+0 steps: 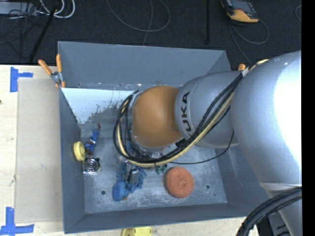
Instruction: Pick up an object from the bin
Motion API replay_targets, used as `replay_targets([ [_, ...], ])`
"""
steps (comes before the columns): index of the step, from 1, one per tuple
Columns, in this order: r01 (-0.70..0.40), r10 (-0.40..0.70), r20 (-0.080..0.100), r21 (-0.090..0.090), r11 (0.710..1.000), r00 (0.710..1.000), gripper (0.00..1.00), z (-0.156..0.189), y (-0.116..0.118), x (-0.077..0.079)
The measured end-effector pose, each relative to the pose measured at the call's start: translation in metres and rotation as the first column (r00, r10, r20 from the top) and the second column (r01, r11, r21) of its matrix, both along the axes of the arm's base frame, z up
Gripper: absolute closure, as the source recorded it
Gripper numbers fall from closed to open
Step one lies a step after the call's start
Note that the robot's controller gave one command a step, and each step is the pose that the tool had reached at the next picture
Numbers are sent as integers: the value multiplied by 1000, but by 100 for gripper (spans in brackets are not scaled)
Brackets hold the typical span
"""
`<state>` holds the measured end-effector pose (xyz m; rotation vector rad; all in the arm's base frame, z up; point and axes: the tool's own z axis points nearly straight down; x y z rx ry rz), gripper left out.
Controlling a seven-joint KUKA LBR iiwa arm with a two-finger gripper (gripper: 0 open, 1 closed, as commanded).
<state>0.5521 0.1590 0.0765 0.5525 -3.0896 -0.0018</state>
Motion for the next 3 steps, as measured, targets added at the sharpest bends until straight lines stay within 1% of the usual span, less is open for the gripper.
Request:
replay_targets([
  [1,0,0,0,0,1000,1000,100,0,0,0],
  [2,7,-7,1,-3,1000,1000,100,-2,7,3],
  [3,20,-20,3,0,1000,1000,100,113,16,-13],
])
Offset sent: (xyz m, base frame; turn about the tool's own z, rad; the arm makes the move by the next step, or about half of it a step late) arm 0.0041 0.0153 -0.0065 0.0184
